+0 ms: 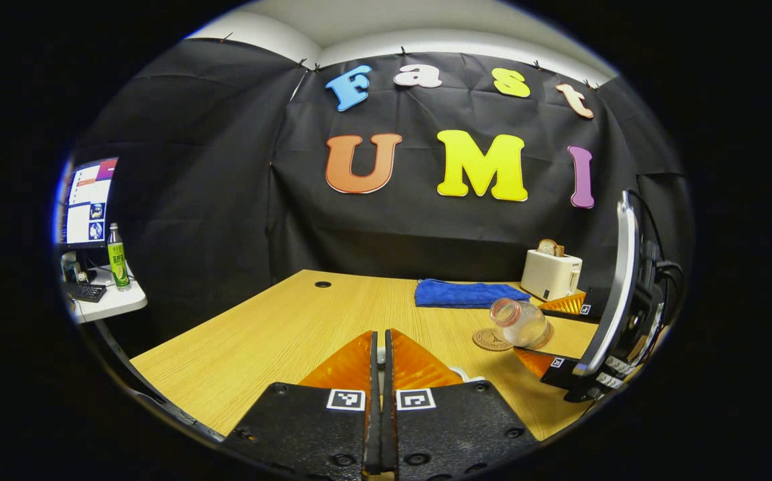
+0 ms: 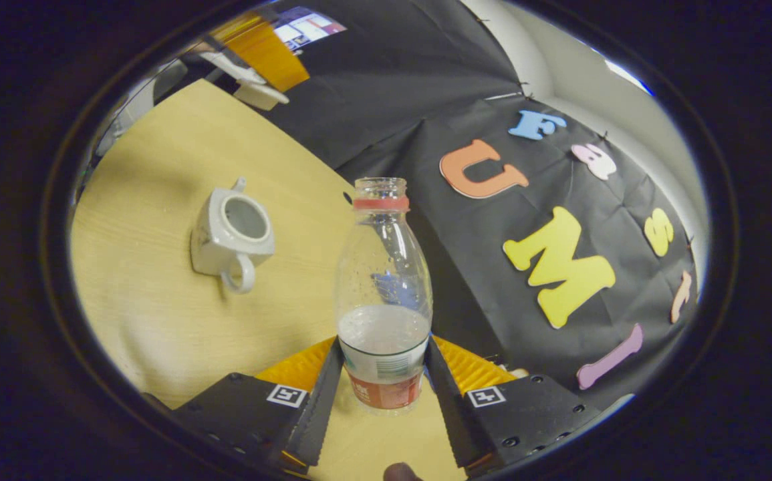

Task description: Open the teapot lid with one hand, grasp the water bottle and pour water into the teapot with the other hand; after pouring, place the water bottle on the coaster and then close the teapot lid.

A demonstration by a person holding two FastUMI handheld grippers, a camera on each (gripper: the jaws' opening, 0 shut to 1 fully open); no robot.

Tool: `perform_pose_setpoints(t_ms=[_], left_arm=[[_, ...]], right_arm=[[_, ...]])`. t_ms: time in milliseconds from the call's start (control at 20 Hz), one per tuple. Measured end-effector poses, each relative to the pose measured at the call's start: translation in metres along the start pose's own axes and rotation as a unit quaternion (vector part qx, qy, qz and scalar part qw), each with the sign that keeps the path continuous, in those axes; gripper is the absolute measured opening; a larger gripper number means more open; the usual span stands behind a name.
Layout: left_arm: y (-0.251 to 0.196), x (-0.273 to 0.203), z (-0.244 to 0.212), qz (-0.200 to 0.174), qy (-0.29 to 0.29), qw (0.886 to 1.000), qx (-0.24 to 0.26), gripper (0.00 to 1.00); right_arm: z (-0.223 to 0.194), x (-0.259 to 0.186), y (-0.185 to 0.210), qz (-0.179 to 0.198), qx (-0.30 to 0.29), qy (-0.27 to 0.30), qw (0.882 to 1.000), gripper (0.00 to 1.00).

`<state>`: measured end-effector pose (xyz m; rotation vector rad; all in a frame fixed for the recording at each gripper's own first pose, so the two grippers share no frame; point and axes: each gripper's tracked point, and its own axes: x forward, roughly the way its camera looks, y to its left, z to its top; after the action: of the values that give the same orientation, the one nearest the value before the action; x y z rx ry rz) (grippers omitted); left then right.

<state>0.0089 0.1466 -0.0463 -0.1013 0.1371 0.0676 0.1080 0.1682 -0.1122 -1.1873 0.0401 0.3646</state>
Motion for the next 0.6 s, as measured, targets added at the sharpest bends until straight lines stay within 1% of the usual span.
perform_pose_setpoints(t_ms=[100,300,400,600], left_arm=[[0.002,0.002,0.0,0.001,0.0,1.0,-0.001,0.03],[0.004,0.0,0.001,-0.001,-0.001,1.0,-0.001,0.03],[0.004,0.0,0.001,-0.003,-0.001,1.0,0.001,0.03],[0.004,-0.001,0.003,-0.004,-0.003,1.0,0.005,0.03]], right_arm=[[-0.001,0.002,0.001,-0.014,-0.049,0.0,0.999,0.71],[-0.006,0.013,0.01,-0.007,-0.098,0.009,0.995,0.72],[-0.002,0.014,0.008,-0.017,-0.135,0.009,0.991,0.72],[0.005,0.019,0.009,-0.021,-0.188,0.001,0.982,0.72]])
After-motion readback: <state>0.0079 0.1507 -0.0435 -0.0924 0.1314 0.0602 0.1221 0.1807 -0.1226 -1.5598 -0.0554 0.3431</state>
